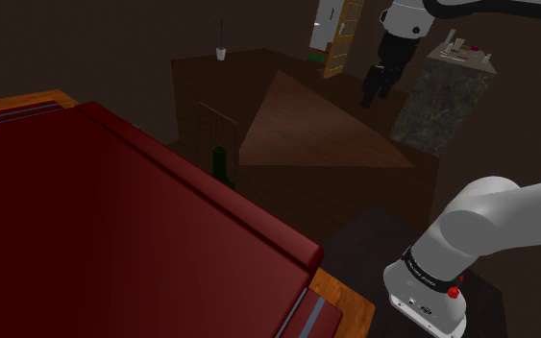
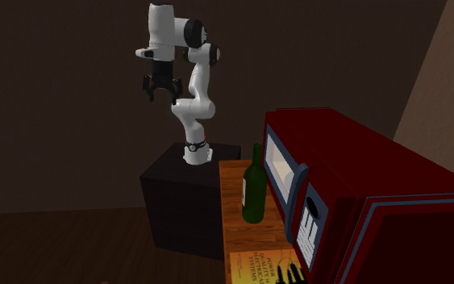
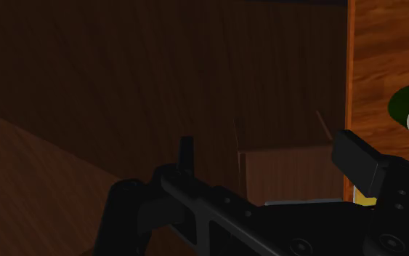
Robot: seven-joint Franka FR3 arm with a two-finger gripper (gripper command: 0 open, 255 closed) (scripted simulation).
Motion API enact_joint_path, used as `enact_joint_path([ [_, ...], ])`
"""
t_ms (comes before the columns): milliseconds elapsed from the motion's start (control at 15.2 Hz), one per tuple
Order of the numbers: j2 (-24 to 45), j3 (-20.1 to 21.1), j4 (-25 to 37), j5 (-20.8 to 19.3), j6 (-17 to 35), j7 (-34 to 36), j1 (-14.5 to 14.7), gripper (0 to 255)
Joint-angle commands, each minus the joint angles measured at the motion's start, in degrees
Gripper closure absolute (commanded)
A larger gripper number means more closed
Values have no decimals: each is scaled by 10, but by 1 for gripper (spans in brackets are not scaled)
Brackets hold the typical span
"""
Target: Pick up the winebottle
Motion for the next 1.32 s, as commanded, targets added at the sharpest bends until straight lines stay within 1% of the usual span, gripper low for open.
enact_joint_path([
  [0, 0, 0, 0, 0, 0, 0, 0, 0],
  [330, 48, 52, 15, 39, 23, 58, 19, 0],
  [660, 109, 102, 46, 69, 48, 115, 35, 0],
  [990, 181, 152, 91, 87, 72, 172, 47, 0],
  [1254, 246, 191, 137, 89, 88, 219, 55, 0],
])
